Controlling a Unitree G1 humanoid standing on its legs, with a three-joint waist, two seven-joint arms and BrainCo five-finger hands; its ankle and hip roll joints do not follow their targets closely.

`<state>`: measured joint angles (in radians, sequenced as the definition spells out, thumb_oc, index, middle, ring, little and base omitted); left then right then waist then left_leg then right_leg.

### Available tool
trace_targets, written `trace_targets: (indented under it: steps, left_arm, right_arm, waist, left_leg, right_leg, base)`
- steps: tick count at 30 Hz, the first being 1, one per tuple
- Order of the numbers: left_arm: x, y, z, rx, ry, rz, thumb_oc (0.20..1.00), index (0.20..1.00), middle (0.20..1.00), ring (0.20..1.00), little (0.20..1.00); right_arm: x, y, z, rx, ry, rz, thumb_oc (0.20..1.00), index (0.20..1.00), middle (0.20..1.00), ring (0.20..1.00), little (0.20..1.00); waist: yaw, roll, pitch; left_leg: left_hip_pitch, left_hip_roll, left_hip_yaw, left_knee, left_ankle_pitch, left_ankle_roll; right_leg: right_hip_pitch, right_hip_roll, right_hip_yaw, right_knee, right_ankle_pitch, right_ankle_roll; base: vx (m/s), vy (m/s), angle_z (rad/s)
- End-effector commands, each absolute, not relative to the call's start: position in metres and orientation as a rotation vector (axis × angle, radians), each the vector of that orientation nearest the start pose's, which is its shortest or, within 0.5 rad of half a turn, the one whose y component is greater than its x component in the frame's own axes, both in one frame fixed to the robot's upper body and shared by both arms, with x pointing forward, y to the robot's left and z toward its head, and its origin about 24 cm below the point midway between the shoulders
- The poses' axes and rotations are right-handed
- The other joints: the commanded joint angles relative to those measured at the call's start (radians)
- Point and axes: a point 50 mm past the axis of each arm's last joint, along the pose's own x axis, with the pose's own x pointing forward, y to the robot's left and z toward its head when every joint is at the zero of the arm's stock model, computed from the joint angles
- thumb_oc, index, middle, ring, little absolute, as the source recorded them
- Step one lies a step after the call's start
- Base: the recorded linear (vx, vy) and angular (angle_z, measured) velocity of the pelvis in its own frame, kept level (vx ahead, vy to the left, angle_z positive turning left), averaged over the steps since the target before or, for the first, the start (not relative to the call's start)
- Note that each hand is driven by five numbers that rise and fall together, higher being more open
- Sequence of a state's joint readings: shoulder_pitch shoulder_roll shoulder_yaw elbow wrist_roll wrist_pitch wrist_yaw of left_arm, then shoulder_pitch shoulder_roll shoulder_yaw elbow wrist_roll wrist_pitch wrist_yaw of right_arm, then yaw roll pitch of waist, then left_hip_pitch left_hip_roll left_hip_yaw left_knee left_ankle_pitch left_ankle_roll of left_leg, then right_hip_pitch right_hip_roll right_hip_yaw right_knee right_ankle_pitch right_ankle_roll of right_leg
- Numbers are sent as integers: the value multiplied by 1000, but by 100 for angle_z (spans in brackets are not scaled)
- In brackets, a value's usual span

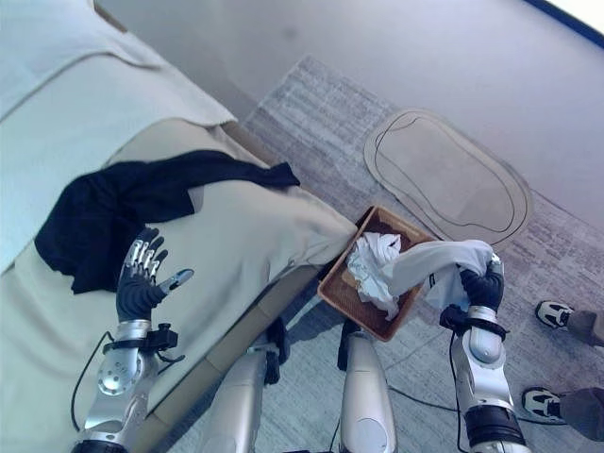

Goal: Pick up clothes into the bucket

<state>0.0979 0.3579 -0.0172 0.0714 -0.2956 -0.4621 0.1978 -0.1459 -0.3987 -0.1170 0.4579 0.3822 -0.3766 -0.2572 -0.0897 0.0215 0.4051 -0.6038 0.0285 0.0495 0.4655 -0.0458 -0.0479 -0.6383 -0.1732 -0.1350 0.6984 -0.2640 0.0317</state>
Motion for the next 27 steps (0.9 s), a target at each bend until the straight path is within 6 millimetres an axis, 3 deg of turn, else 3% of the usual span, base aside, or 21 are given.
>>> trace_targets:
  steps: [1, 5, 10, 16, 27]
  left_arm:
    - [218, 233, 83, 21, -434, 220, 1000, 1000, 1000, 1000, 1000]
    - [217, 226, 87, 10, -452, 183, 1000, 1000, 1000, 1000, 1000]
    - [220, 217, 85, -9, -436, 146, 1000, 1000, 1000, 1000, 1000]
    - [224, 208, 86, -13, -431, 109, 1000, 1000, 1000, 1000, 1000]
    - [233, 200, 91, -1, -442, 77, 1000, 1000, 1000, 1000, 1000]
  right_arm:
    - [272, -291, 67, -70, -239, -504, 200, 200, 200, 200, 200]
    - [286, -300, 65, -129, -177, -535, 200, 200, 200, 200, 200]
    - [314, -304, 78, -226, -131, -541, 200, 200, 200, 200, 200]
    - [339, -312, 94, -417, -45, -544, 200, 200, 200, 200, 200]
    - [342, -331, 86, -444, 139, -694, 200, 200, 200, 200, 200]
  waist:
    - [3, 0, -64]
    - [17, 10, -46]
    - [48, 27, -26]
    - [79, 19, -11]
    - [107, 29, 2]
  left_leg:
    - [-98, 45, -57, 132, -70, 10]
    - [-175, 36, -63, 169, -70, 10]
    - [-214, 22, -69, 135, -39, 7]
    - [-229, 4, -87, 122, -28, 10]
    - [-239, -17, -98, 120, -30, 17]
  right_leg:
    - [-27, -50, 48, -96, 165, 85]
    - [-109, -58, 51, -39, 156, 81]
    - [-163, -65, 47, -38, 166, 80]
    - [-180, -71, 39, -28, 159, 79]
    - [-189, -81, 34, -24, 157, 81]
  base:
    - [-48, -29, -3]
    - [-52, -31, 0]
    - [-34, -5, 13]
    - [3, -6, 12]
    - [0, 9, 9]
